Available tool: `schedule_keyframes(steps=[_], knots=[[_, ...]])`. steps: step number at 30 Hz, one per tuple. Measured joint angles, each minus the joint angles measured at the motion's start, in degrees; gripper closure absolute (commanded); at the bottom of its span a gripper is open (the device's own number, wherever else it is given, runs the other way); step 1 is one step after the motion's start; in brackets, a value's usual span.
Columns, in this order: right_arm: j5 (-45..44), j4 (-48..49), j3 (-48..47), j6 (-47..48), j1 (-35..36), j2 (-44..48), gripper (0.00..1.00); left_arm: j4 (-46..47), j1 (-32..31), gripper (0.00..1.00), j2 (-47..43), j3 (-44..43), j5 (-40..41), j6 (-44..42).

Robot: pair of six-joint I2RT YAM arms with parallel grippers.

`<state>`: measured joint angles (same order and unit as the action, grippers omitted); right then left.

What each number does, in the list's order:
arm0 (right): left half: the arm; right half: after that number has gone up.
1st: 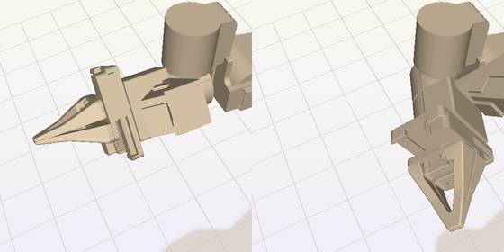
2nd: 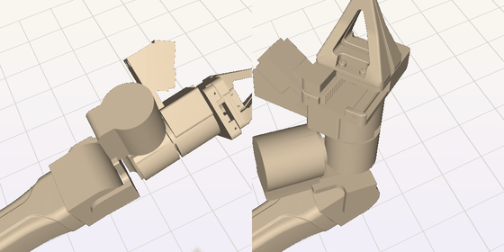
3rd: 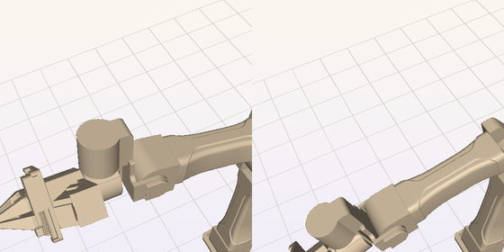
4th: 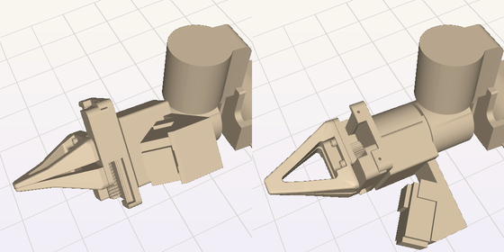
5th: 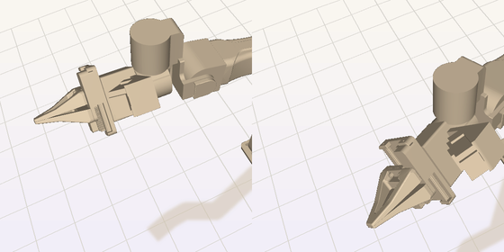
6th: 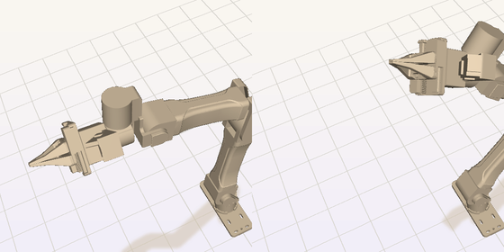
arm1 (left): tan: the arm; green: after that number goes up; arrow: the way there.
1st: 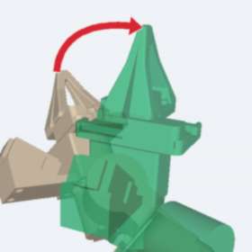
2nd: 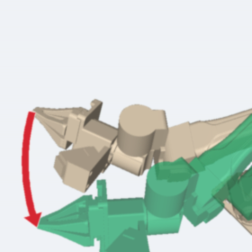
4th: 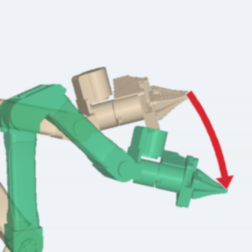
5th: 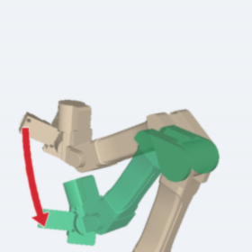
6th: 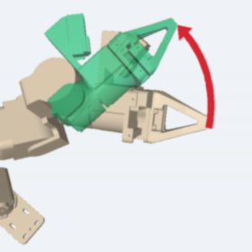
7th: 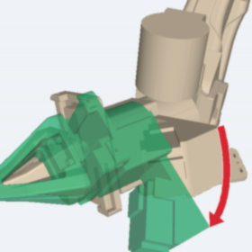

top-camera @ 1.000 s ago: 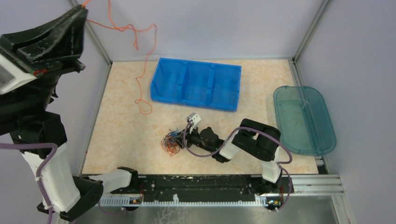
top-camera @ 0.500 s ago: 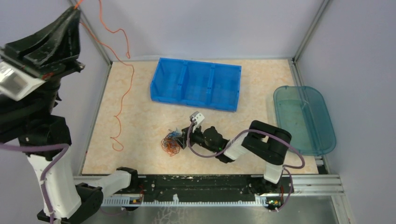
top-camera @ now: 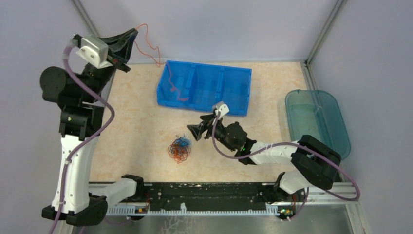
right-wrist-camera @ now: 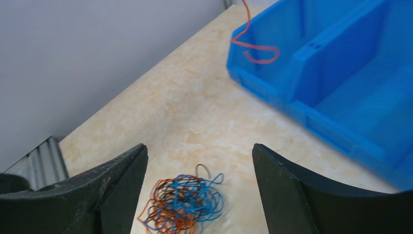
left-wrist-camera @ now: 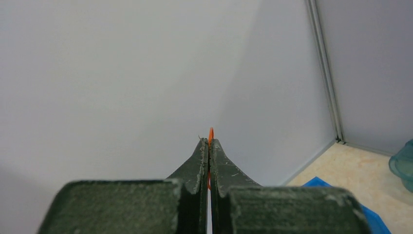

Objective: Untangle the cables

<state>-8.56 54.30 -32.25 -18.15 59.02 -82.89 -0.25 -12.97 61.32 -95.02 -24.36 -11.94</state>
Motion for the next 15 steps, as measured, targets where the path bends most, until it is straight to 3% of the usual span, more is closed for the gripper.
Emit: schedule_keyframes(steps=[7, 15], knots=[[-5.05, -8.87, 0.0, -0.02, -5.53, 7.43, 0.21, 2.91, 0.0, 1.0, 2.19, 6.82, 0.55, -1.81], [-9.81, -13.7, 1.09, -1.09, -8.28, 13.64, 0.22, 6.12, 0.0, 1.0, 8.87, 7.52, 1.44, -2.71]])
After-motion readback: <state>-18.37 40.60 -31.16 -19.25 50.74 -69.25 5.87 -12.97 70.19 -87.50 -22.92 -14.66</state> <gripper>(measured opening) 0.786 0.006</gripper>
